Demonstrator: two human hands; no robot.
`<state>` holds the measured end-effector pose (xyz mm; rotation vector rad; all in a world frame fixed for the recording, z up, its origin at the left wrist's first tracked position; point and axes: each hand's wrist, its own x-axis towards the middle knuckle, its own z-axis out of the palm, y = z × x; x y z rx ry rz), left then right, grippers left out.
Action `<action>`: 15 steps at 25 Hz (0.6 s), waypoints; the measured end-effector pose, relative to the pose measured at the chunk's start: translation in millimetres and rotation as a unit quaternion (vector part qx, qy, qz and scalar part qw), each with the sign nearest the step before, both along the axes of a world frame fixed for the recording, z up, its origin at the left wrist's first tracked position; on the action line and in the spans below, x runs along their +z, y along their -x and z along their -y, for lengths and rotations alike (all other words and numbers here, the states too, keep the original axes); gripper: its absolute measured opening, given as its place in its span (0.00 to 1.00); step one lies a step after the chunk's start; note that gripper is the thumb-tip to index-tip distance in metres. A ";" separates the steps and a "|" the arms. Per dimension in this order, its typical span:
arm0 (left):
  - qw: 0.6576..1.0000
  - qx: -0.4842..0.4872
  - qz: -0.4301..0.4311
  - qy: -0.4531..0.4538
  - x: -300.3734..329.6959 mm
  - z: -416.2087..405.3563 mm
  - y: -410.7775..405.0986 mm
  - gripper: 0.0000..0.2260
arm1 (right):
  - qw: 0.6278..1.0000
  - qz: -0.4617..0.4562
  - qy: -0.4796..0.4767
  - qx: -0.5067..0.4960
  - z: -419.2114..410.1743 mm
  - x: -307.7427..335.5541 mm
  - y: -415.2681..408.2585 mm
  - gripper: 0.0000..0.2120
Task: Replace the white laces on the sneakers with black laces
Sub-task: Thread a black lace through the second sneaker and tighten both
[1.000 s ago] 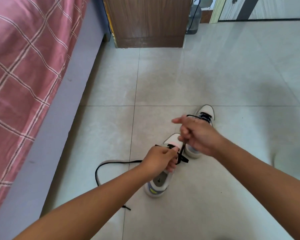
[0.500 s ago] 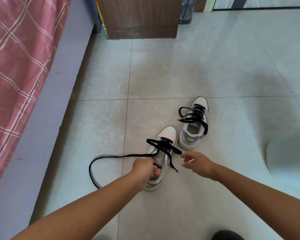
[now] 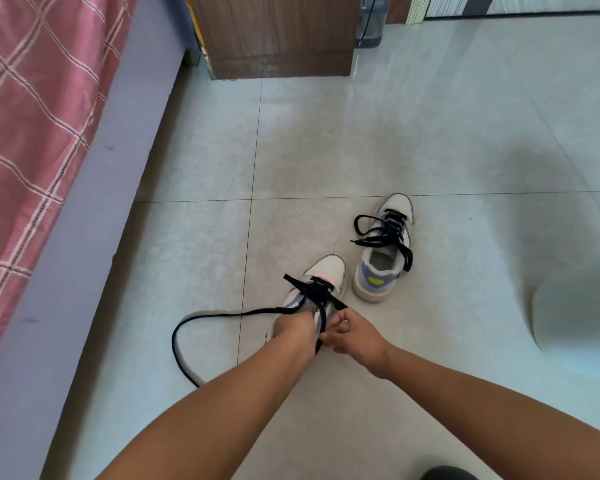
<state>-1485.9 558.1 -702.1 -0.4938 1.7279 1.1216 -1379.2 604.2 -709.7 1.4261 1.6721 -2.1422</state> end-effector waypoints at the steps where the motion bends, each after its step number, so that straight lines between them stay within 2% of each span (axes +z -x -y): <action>1: 1.000 0.018 -0.004 0.012 2.2 0.5 1.3 0.16 | 1.000 -0.014 0.004 -0.010 0.8 7.7 2.7 0.12; 2: 0.999 0.031 -0.017 0.026 -1.5 2.2 5.5 0.16 | 0.999 -0.030 0.001 -0.015 0.4 17.2 5.2 0.11; 4: 0.997 0.075 -0.003 -0.020 8.0 0.4 17.6 0.13 | 0.998 -0.054 -0.016 0.001 -3.2 42.8 4.8 0.08; 7: 0.993 0.067 -0.015 -0.094 31.8 1.7 51.7 0.10 | 0.991 -0.100 -0.062 0.063 -14.2 100.8 -4.5 0.20; 9: 0.987 0.079 -0.017 -0.137 48.9 4.9 79.8 0.08 | 0.971 -0.146 -0.155 0.108 -21.0 143.2 -11.7 0.20; 10: 0.981 0.090 -0.023 -0.169 54.3 6.1 93.7 0.05 | 0.953 -0.176 -0.217 0.114 -23.3 164.1 -14.3 0.15; 12: 0.980 0.081 -0.039 -0.175 71.5 4.8 116.8 0.03 | 0.909 -0.234 -0.332 0.096 -26.4 201.8 -15.5 0.05; 15: 0.981 0.066 -0.056 -0.172 95.0 -0.5 137.3 0.07 | 0.825 -0.288 -0.484 0.042 -38.0 244.4 -13.9 0.04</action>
